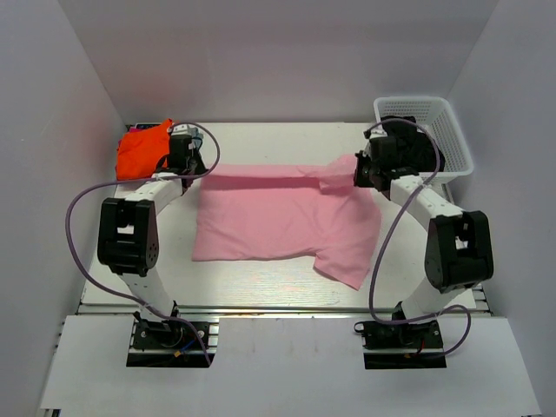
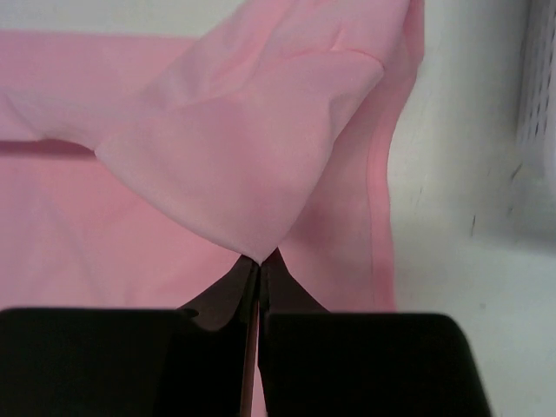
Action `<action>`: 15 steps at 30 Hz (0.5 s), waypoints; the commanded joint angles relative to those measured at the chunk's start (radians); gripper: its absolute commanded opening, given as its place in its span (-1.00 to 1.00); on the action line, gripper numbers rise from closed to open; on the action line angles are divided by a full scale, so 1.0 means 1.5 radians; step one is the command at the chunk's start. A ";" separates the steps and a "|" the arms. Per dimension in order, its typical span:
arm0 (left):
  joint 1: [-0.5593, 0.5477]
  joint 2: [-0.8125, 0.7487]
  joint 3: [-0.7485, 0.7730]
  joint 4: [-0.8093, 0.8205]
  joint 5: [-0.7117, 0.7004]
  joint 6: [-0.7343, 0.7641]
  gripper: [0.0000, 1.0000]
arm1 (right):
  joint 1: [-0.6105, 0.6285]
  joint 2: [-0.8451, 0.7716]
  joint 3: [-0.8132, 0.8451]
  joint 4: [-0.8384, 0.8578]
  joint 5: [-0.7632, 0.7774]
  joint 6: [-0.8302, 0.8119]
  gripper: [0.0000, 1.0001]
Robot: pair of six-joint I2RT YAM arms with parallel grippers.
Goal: Fold and stack the t-shirts
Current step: Fold the flattened tshirt in 1/3 of the way
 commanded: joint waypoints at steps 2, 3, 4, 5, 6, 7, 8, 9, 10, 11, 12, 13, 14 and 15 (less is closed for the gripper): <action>-0.003 -0.060 -0.032 -0.033 -0.014 0.011 -1.00 | -0.001 -0.081 -0.052 -0.047 -0.031 0.045 -1.00; -0.003 -0.070 -0.046 -0.033 -0.014 0.011 -1.00 | 0.000 -0.093 -0.068 -0.048 -0.036 0.049 -1.00; -0.003 -0.079 -0.054 -0.033 -0.014 0.011 -1.00 | -0.001 -0.096 -0.084 -0.047 -0.059 0.053 -1.00; -0.003 -0.079 -0.062 -0.033 -0.008 0.011 -1.00 | 0.000 -0.102 -0.098 -0.045 -0.064 0.057 -1.00; -0.003 -0.085 -0.075 -0.033 0.012 0.011 -1.00 | 0.000 -0.103 -0.104 -0.044 -0.065 0.065 -1.00; -0.003 -0.086 -0.082 -0.033 0.021 0.011 -1.00 | 0.000 -0.102 -0.111 -0.037 -0.062 0.067 -1.00; -0.003 -0.092 -0.090 -0.033 0.021 0.005 -1.00 | 0.001 -0.100 -0.129 -0.035 -0.056 0.071 -1.00; -0.003 -0.092 -0.106 -0.033 0.028 0.005 -1.00 | 0.000 -0.095 -0.133 -0.036 -0.046 0.085 -1.00; -0.003 -0.092 -0.113 -0.033 0.028 -0.001 -1.00 | 0.000 -0.094 -0.138 -0.032 -0.024 0.088 -1.00; -0.003 -0.092 -0.120 -0.033 0.028 -0.007 -1.00 | 0.001 -0.089 -0.154 -0.028 -0.020 0.096 -0.99; -0.003 -0.092 -0.120 -0.033 0.022 -0.008 -1.00 | -0.001 -0.083 -0.160 -0.022 -0.006 0.104 -0.93; -0.003 -0.084 -0.120 -0.051 0.021 -0.015 -0.99 | -0.001 -0.074 -0.166 -0.022 0.002 0.114 -0.69; -0.003 -0.077 -0.106 -0.066 0.013 -0.015 -0.94 | -0.001 -0.066 -0.171 -0.029 0.014 0.120 -0.69; -0.003 -0.077 -0.100 -0.079 0.006 -0.015 -0.92 | 0.000 -0.066 -0.172 -0.032 0.014 0.120 -0.66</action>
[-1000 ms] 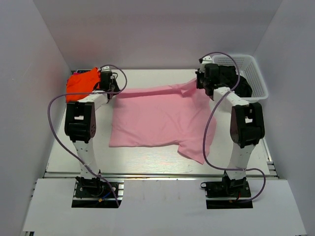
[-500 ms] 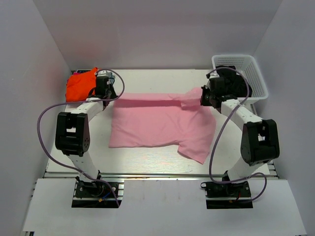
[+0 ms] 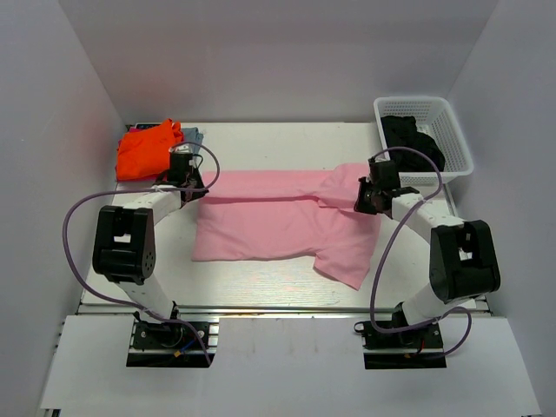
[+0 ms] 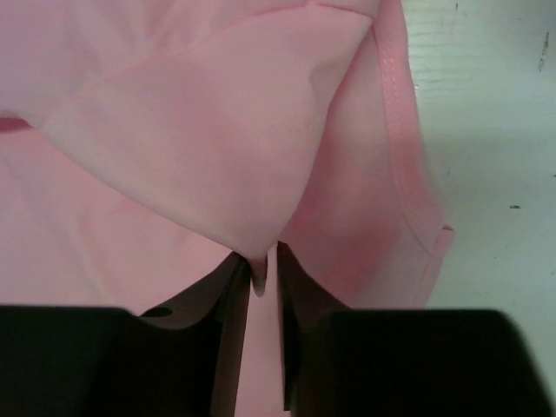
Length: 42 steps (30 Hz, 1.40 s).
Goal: Fold and stack the t-shirts
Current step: Fold the flattened tshirt in 1/3 of the way
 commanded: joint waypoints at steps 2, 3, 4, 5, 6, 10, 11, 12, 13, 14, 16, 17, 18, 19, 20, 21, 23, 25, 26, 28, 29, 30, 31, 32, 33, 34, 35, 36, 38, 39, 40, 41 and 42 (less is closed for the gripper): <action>-0.003 -0.008 0.024 -0.064 -0.014 -0.017 -0.59 | 0.000 0.024 -0.008 -0.019 0.049 0.042 -0.37; -0.003 -0.008 0.030 -0.074 -0.026 -0.017 -0.42 | 0.001 0.025 -0.009 -0.026 0.055 0.040 -0.22; -0.003 -0.008 0.030 -0.083 -0.034 -0.024 -0.16 | 0.000 0.020 -0.005 -0.031 0.079 0.043 -0.14; -0.003 -0.015 0.046 -0.104 -0.056 -0.024 0.49 | 0.000 0.016 -0.002 -0.041 0.093 0.040 -0.11; -0.003 -0.015 0.054 -0.119 -0.068 -0.033 0.78 | 0.000 0.011 0.022 -0.052 0.101 0.034 -0.03; -0.003 -0.060 0.089 -0.150 -0.078 -0.033 0.99 | 0.005 -0.004 0.091 -0.079 0.098 0.018 0.41; -0.003 -0.069 0.089 -0.138 -0.055 -0.027 0.99 | 0.005 -0.014 0.098 -0.068 0.069 0.005 0.71; -0.003 -0.076 0.089 -0.108 -0.040 -0.021 0.99 | 0.003 -0.017 0.101 -0.055 0.052 0.005 0.81; -0.003 -0.082 0.089 -0.090 -0.025 -0.013 0.99 | 0.005 -0.022 0.097 -0.013 0.024 0.003 0.81; -0.003 -0.082 0.083 -0.075 0.012 -0.013 0.99 | 0.007 -0.025 0.097 0.002 0.002 -0.009 0.81; -0.009 -0.073 0.082 -0.031 0.053 -0.006 0.99 | 0.005 -0.014 0.119 0.043 -0.038 -0.007 0.81; -0.009 -0.050 0.099 -0.022 0.093 -0.006 0.99 | 0.008 0.017 0.129 0.053 -0.052 -0.011 0.81; -0.009 -0.034 0.106 -0.007 0.109 -0.006 0.99 | 0.008 0.028 0.142 0.058 -0.095 -0.013 0.81; -0.009 -0.017 0.128 -0.006 0.136 -0.006 0.99 | 0.008 0.057 0.181 0.062 -0.107 -0.016 0.81; -0.009 0.002 0.140 -0.006 0.150 -0.006 0.99 | 0.007 0.092 0.195 0.063 -0.118 -0.015 0.81; -0.009 0.041 0.151 -0.006 0.162 -0.006 0.99 | 0.009 0.123 0.220 0.065 -0.144 -0.012 0.81; -0.009 0.077 0.174 0.004 0.189 -0.006 0.99 | 0.008 0.168 0.263 0.076 -0.170 -0.012 0.81; -0.009 0.127 0.195 0.004 0.195 -0.012 0.99 | 0.007 0.206 0.276 0.085 -0.178 -0.009 0.81; -0.009 0.142 0.202 0.004 0.195 -0.018 0.99 | 0.005 0.218 0.290 0.100 -0.179 -0.009 0.81; -0.009 0.165 0.208 -0.004 0.195 -0.018 0.99 | 0.000 0.264 0.302 0.101 -0.168 0.001 0.81; -0.009 0.184 0.208 -0.004 0.195 -0.018 0.99 | -0.003 0.287 0.322 0.093 -0.164 0.004 0.81; -0.009 0.192 0.208 -0.004 0.195 -0.025 0.99 | -0.004 0.309 0.328 0.083 -0.159 0.010 0.81; -0.009 0.199 0.208 -0.004 0.195 -0.025 0.99 | -0.008 0.318 0.331 0.082 -0.154 0.011 0.81; -0.009 0.206 0.208 -0.013 0.195 -0.033 0.99 | -0.009 0.334 0.338 0.077 -0.146 0.019 0.81; -0.001 0.212 0.208 -0.020 0.195 -0.033 0.99 | -0.017 0.338 0.336 0.075 -0.138 0.028 0.81; 0.006 0.220 0.208 -0.020 0.185 -0.042 0.99 | -0.023 0.349 0.333 0.075 -0.106 0.040 0.81; 0.006 0.220 0.208 -0.027 0.174 -0.049 0.99 | -0.031 0.353 0.331 0.070 -0.098 0.043 0.81; 0.006 0.227 0.202 -0.038 0.160 -0.049 0.99 | -0.038 0.357 0.330 0.068 -0.084 0.046 0.81; 0.006 0.234 0.208 -0.061 0.107 -0.049 0.99 | -0.052 0.376 0.334 0.061 -0.077 0.052 0.81; 0.006 0.234 0.208 -0.070 0.096 -0.049 0.99 | -0.057 0.381 0.341 0.061 -0.083 0.053 0.81; 0.006 0.251 0.219 -0.076 0.090 -0.057 0.99 | -0.062 0.405 0.344 0.061 -0.094 0.046 0.81; 0.006 0.251 0.230 -0.082 0.081 -0.057 0.99 | -0.064 0.414 0.351 0.063 -0.133 0.040 0.81; 0.006 0.262 0.244 -0.082 0.075 -0.064 0.99 | -0.064 0.430 0.371 0.067 -0.149 0.032 0.81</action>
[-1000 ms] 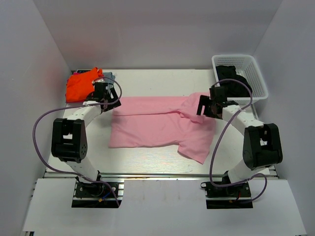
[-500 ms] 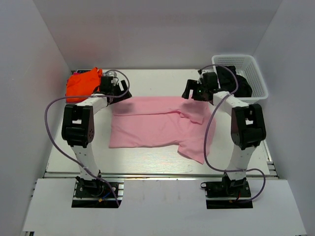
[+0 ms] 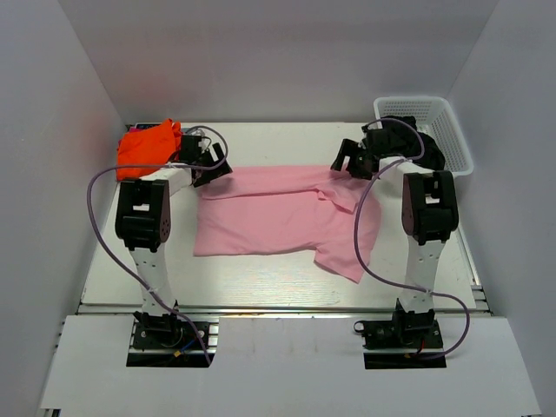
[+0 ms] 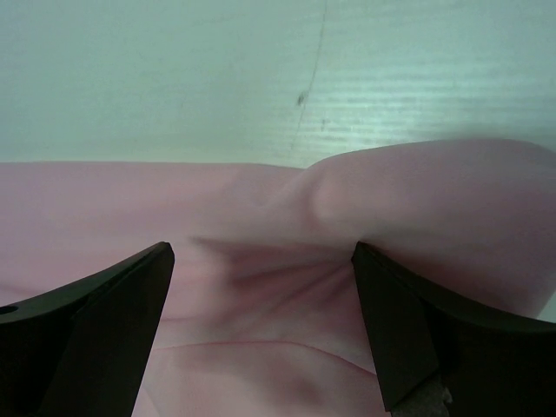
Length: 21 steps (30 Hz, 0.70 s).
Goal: Fold and stack the t-shirts
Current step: Fold the flattened tshirt in 1/3 of the way
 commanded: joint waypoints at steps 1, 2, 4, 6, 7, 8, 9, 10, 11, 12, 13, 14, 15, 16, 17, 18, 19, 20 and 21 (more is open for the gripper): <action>0.006 0.039 0.026 -0.068 -0.062 -0.014 0.99 | -0.011 0.066 0.036 -0.021 -0.028 -0.014 0.81; 0.006 0.057 0.036 -0.074 -0.062 -0.014 0.99 | -0.009 0.092 0.060 -0.023 -0.051 -0.024 0.81; 0.006 0.070 0.072 -0.074 -0.062 -0.014 0.99 | -0.008 0.103 0.096 -0.033 -0.055 -0.038 0.81; 0.006 0.082 0.117 -0.085 -0.062 -0.014 0.99 | -0.011 0.121 0.134 -0.034 -0.054 -0.053 0.81; 0.006 0.088 0.132 -0.085 -0.062 -0.014 0.99 | -0.010 0.127 0.178 -0.045 -0.053 -0.059 0.81; 0.006 0.088 0.144 -0.085 -0.062 -0.014 0.99 | -0.009 0.132 0.191 -0.052 -0.053 -0.073 0.81; 0.006 0.088 0.165 -0.085 -0.062 -0.014 0.99 | -0.008 0.131 0.204 -0.059 -0.045 -0.090 0.81; 0.006 0.088 0.173 -0.085 -0.062 -0.008 0.99 | -0.007 0.124 0.233 -0.064 -0.043 -0.102 0.81; 0.006 0.082 0.179 -0.085 -0.062 0.002 0.99 | -0.006 0.119 0.241 -0.069 -0.045 -0.119 0.81; 0.006 0.076 0.192 -0.085 -0.062 0.002 0.99 | -0.002 0.107 0.245 -0.070 -0.059 -0.138 0.81; 0.006 0.069 0.199 -0.085 -0.052 0.021 0.99 | -0.001 0.089 0.257 -0.074 -0.061 -0.153 0.81; 0.006 0.050 0.206 -0.085 -0.044 0.028 0.99 | 0.001 0.068 0.257 -0.080 -0.063 -0.157 0.81; 0.006 0.038 0.206 -0.085 -0.044 0.035 0.99 | 0.004 0.042 0.251 -0.080 -0.067 -0.171 0.81; -0.001 0.025 0.206 -0.085 -0.044 0.053 0.99 | 0.010 0.030 0.237 -0.083 -0.066 -0.176 0.81; -0.007 0.012 0.206 -0.085 -0.044 0.059 0.99 | 0.018 0.014 0.217 -0.085 -0.067 -0.179 0.81; -0.007 -0.019 0.200 -0.097 -0.044 0.065 0.99 | 0.021 -0.032 0.205 -0.086 -0.066 -0.185 0.81; -0.007 -0.037 0.192 -0.104 -0.033 0.065 0.99 | 0.029 -0.051 0.192 -0.088 -0.066 -0.187 0.81; -0.007 -0.059 0.156 -0.104 -0.027 0.065 0.99 | 0.033 -0.068 0.141 -0.089 -0.067 -0.188 0.81; -0.007 -0.084 0.130 -0.104 -0.027 0.065 0.99 | 0.050 -0.122 0.120 -0.089 -0.061 -0.183 0.81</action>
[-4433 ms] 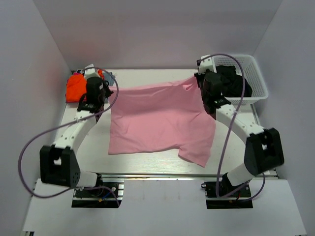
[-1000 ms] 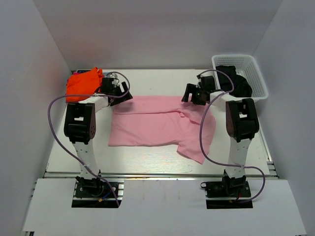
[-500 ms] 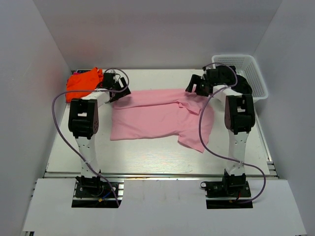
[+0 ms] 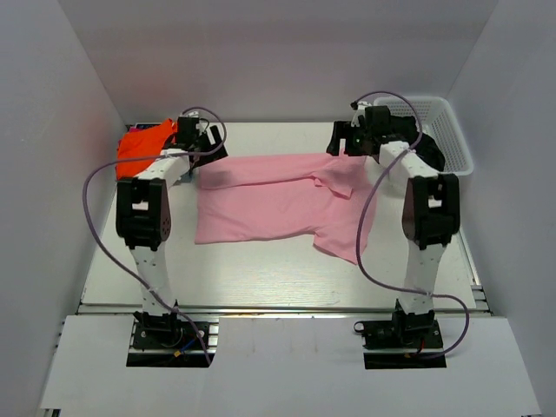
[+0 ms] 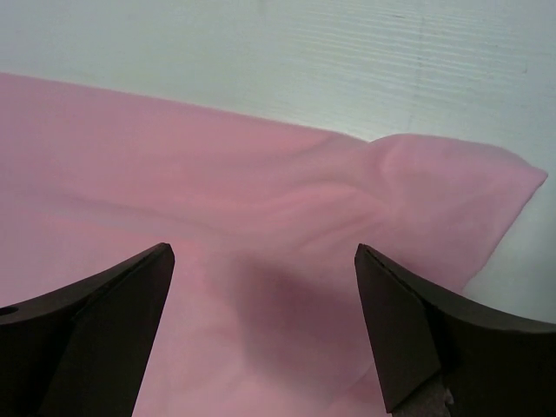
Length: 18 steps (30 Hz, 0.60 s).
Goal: Fold and stack the t-shirts
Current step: Fold the flattened tshirt in 1/3 of the way, then grap the side of the flattened tshirt closest away from the robot with both arms
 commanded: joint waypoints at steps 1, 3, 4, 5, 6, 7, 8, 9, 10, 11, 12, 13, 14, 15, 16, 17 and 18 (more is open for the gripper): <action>-0.005 -0.177 -0.061 -0.014 0.007 0.022 0.99 | 0.038 -0.139 -0.061 -0.003 0.010 -0.020 0.81; -0.005 -0.238 -0.153 -0.007 -0.021 0.002 0.99 | 0.062 -0.215 -0.148 -0.005 0.029 -0.005 0.81; -0.005 -0.270 -0.209 -0.020 -0.033 -0.013 0.99 | 0.066 -0.232 -0.195 -0.008 0.062 0.011 0.81; -0.005 -0.333 -0.241 -0.028 -0.052 -0.035 0.99 | 0.073 -0.269 -0.240 -0.008 0.069 0.022 0.81; -0.005 -0.365 -0.274 -0.028 -0.060 -0.048 0.99 | 0.088 -0.286 -0.261 -0.008 0.085 0.027 0.81; -0.005 -0.395 -0.339 -0.028 -0.070 -0.058 0.99 | 0.092 -0.335 -0.305 -0.009 0.094 0.045 0.81; -0.005 -0.423 -0.369 -0.037 -0.080 -0.091 0.99 | 0.098 -0.350 -0.326 -0.008 0.099 0.055 0.81; -0.005 -0.476 -0.396 -0.046 -0.092 -0.106 0.99 | 0.102 -0.366 -0.384 -0.011 0.121 0.067 0.81; -0.005 -0.498 -0.447 -0.046 -0.092 -0.106 0.99 | 0.103 -0.411 -0.404 -0.010 0.134 0.090 0.81; -0.005 -0.521 -0.469 -0.077 -0.099 -0.106 0.99 | 0.104 -0.427 -0.423 -0.007 0.148 0.099 0.81; -0.005 -0.558 -0.489 -0.093 -0.111 -0.127 0.99 | 0.106 -0.440 -0.483 -0.005 0.155 0.107 0.81; -0.005 -0.574 -0.528 -0.111 -0.133 -0.135 0.99 | 0.107 -0.486 -0.502 0.002 0.155 0.124 0.81; -0.005 -0.588 -0.547 -0.127 -0.143 -0.144 0.99 | 0.105 -0.501 -0.518 0.005 0.156 0.129 0.81; -0.005 -0.600 -0.565 -0.149 -0.151 -0.151 0.99 | 0.107 -0.531 -0.567 0.008 0.178 0.137 0.81; -0.005 -0.611 -0.598 -0.155 -0.151 -0.160 0.99 | 0.105 -0.542 -0.581 0.013 0.178 0.138 0.81; -0.005 -0.625 -0.614 -0.155 -0.151 -0.160 0.99 | 0.105 -0.579 -0.602 0.015 0.180 0.144 0.81; -0.005 -0.625 -0.645 -0.144 -0.151 -0.170 0.96 | 0.105 -0.587 -0.612 0.015 0.182 0.144 0.81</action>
